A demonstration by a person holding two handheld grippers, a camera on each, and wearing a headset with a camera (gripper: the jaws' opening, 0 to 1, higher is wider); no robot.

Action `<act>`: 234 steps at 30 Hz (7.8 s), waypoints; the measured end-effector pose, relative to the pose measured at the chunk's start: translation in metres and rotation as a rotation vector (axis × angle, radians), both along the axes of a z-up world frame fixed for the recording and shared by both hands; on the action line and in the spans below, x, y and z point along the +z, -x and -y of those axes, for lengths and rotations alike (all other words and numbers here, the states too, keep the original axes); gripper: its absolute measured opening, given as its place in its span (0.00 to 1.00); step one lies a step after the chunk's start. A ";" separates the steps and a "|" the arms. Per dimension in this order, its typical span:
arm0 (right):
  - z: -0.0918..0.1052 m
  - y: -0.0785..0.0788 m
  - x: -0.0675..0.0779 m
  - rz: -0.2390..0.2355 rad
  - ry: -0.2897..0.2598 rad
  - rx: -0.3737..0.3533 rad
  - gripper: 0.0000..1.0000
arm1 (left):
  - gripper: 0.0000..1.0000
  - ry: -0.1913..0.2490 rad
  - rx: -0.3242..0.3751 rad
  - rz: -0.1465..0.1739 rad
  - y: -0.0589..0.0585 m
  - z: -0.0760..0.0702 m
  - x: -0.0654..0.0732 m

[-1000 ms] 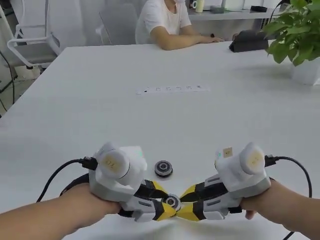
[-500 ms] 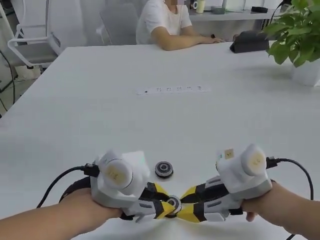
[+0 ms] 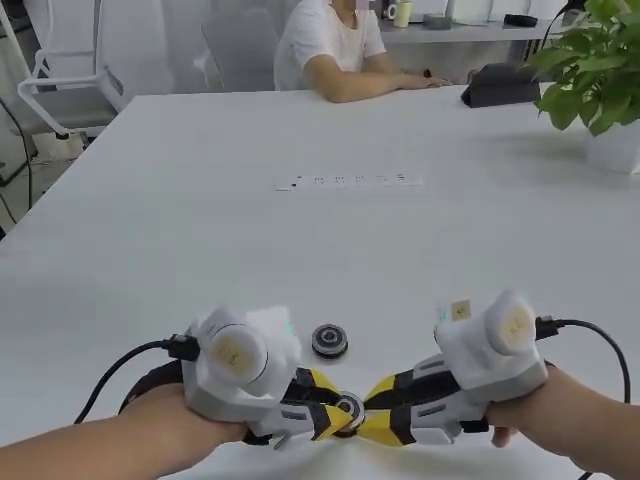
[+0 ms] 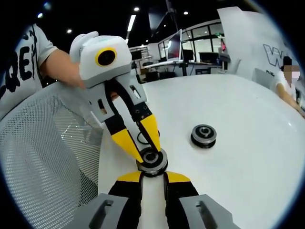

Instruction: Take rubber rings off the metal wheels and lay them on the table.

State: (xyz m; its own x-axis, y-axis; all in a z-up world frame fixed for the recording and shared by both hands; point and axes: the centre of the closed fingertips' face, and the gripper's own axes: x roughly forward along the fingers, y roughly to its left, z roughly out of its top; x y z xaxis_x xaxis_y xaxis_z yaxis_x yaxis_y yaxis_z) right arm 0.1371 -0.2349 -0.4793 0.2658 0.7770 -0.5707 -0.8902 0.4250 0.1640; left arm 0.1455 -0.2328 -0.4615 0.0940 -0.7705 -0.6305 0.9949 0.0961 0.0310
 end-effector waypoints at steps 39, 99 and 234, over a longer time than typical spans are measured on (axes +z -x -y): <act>0.010 -0.010 0.014 -0.291 -0.268 -0.283 0.00 | 0.07 -0.013 0.017 0.036 0.000 0.003 0.000; -0.003 -0.003 0.026 -0.219 -0.228 -0.169 0.00 | 0.08 -0.011 0.014 0.006 0.000 0.002 0.000; 0.000 -0.060 0.035 -0.091 -0.164 -0.261 0.20 | 0.64 0.111 0.210 -0.054 -0.050 -0.089 0.060</act>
